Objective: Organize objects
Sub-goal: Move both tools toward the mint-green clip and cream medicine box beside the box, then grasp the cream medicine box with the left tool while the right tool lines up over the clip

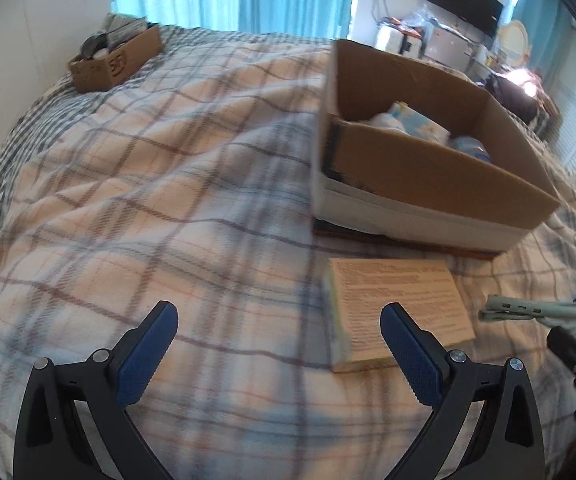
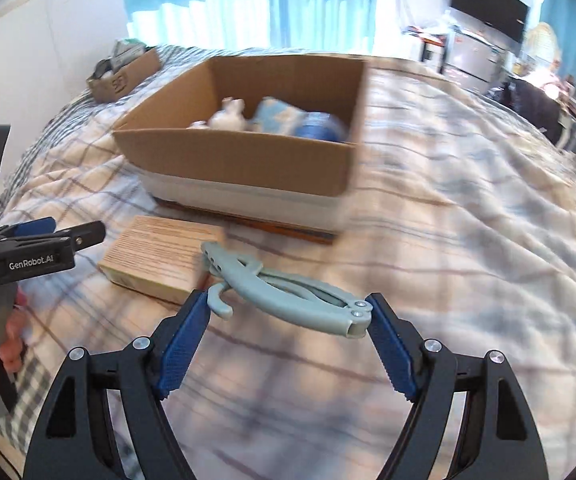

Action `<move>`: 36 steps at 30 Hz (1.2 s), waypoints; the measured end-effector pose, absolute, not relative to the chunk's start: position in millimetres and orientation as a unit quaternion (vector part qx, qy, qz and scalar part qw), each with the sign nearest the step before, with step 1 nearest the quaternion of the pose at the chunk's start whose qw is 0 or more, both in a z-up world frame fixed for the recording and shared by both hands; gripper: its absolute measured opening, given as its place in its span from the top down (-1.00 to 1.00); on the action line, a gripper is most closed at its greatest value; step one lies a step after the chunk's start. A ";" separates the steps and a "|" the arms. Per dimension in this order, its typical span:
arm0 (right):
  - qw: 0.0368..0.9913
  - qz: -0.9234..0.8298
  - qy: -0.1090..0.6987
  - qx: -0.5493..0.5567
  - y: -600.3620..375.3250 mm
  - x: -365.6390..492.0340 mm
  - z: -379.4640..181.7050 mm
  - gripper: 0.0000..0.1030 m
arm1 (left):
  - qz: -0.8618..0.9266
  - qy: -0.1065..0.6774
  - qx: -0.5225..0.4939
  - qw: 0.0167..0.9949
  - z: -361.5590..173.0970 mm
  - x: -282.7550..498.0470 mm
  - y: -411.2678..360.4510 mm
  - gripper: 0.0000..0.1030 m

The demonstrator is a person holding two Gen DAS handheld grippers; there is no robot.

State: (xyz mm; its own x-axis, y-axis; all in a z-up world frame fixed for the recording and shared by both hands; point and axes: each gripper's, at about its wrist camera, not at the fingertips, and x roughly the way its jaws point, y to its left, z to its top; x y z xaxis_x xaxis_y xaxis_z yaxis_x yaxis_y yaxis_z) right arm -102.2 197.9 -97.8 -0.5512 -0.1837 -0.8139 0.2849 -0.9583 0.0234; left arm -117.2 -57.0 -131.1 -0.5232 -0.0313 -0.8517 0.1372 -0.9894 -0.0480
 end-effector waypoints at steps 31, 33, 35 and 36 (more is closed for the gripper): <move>0.105 -0.865 0.013 0.490 230.0 -112.5 -111.7 -0.20 | -0.841 0.031 0.541 0.001 -180.7 -150.1 37.1 -1.00; 0.105 -0.865 0.010 0.490 231.0 -112.3 -111.7 -0.20 | -0.839 0.046 0.542 -0.015 -174.0 -143.9 29.9 -1.00; 0.105 -0.865 0.009 0.490 231.4 -112.9 -111.7 -0.20 | -0.840 0.044 0.540 -0.022 -166.6 -140.2 23.3 -1.00; 0.105 -0.865 0.009 0.491 231.2 -112.8 -111.9 -0.20 | -0.842 0.030 0.538 -0.021 -161.3 -140.0 19.6 -1.00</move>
State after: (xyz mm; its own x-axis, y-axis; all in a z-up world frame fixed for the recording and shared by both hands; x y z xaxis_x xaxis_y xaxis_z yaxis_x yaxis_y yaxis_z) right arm -112.8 231.2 -111.9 -0.4965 -0.1717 -0.8509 0.1902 -0.9779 0.0864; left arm -140.0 19.6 -161.3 -0.4204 0.0664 -0.9049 -0.0028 -0.9974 -0.0719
